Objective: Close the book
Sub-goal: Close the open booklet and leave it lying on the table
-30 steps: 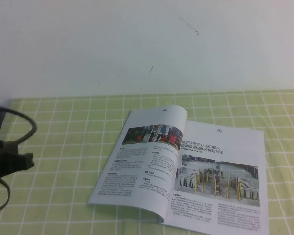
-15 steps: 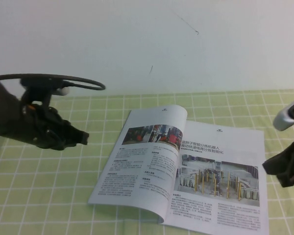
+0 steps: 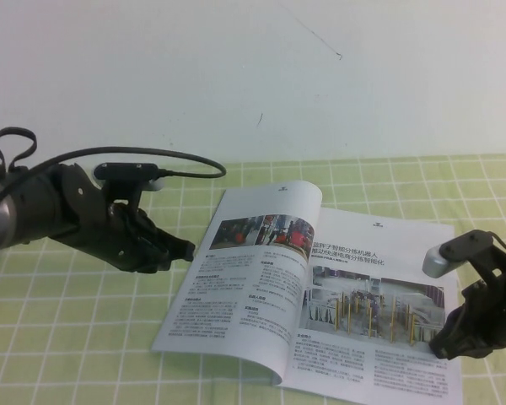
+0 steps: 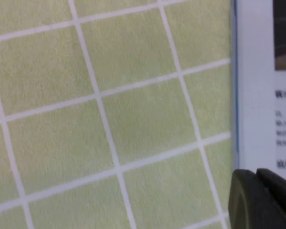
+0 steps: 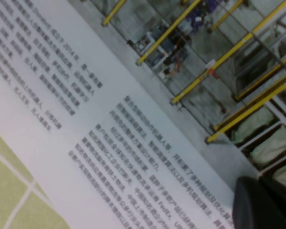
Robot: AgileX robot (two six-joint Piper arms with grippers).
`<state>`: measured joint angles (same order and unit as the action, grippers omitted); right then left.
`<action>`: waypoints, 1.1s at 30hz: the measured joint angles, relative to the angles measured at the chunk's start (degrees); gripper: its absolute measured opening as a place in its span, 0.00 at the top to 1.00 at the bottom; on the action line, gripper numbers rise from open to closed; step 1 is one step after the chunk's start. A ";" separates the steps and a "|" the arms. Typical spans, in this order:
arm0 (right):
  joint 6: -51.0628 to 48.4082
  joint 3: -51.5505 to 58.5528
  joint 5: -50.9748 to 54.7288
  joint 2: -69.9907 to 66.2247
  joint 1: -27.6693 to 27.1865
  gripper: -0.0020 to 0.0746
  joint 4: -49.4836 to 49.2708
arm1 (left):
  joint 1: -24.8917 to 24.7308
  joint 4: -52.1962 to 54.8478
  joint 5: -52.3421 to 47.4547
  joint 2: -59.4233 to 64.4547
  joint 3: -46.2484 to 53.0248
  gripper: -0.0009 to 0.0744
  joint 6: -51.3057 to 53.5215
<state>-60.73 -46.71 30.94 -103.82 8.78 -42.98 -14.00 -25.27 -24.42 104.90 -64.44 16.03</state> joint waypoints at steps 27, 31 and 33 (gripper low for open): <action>0.00 -0.64 0.47 -0.58 0.00 0.98 -0.43 | -22.55 -10.29 7.98 6.69 -2.38 0.99 4.53; 0.00 -0.64 -0.54 -0.58 0.00 0.98 -1.05 | -24.61 -13.46 2.99 6.43 -7.94 0.99 4.74; 0.00 -0.64 -0.79 -0.34 0.00 0.98 -1.13 | -24.75 -14.02 -0.07 5.64 -10.78 0.99 5.13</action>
<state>-60.73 -47.34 30.15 -104.16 8.78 -44.12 -38.75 -39.30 -24.49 110.54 -75.22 21.16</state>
